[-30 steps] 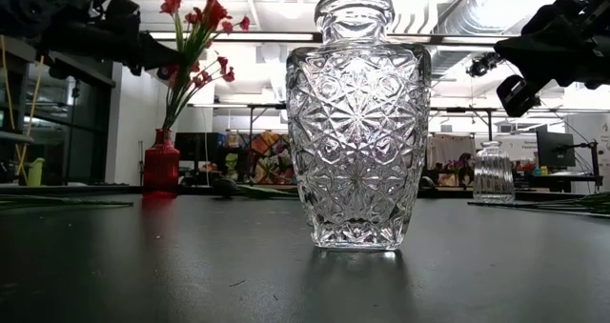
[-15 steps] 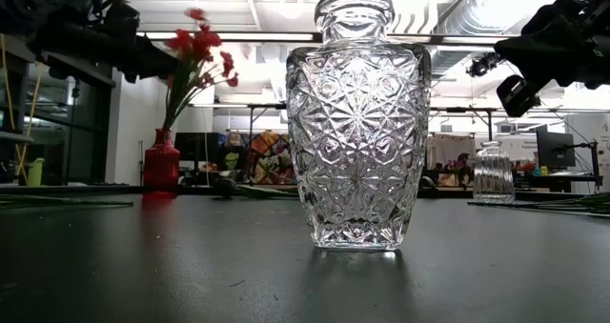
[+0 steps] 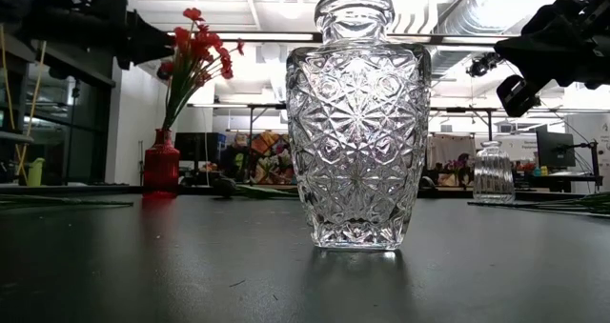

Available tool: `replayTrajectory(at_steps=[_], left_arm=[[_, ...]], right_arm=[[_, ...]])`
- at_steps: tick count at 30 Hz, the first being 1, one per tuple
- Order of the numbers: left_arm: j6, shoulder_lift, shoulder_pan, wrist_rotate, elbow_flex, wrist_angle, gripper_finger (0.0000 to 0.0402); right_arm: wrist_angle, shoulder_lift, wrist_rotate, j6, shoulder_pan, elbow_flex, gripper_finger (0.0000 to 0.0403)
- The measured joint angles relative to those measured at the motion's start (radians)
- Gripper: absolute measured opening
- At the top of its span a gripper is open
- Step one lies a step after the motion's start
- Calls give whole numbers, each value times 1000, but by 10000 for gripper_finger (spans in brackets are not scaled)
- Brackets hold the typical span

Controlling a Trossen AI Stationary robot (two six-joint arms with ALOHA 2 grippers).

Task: Sort flowers into vase by color
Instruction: Put the orange flowers into the red vase

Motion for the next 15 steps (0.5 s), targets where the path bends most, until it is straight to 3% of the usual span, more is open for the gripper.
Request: replayTrajectory(at_steps=[15], left_arm=[[-13,-108,0,-20,118,-40,220]], right_arm=[[0,0,0,0,0,0,0]])
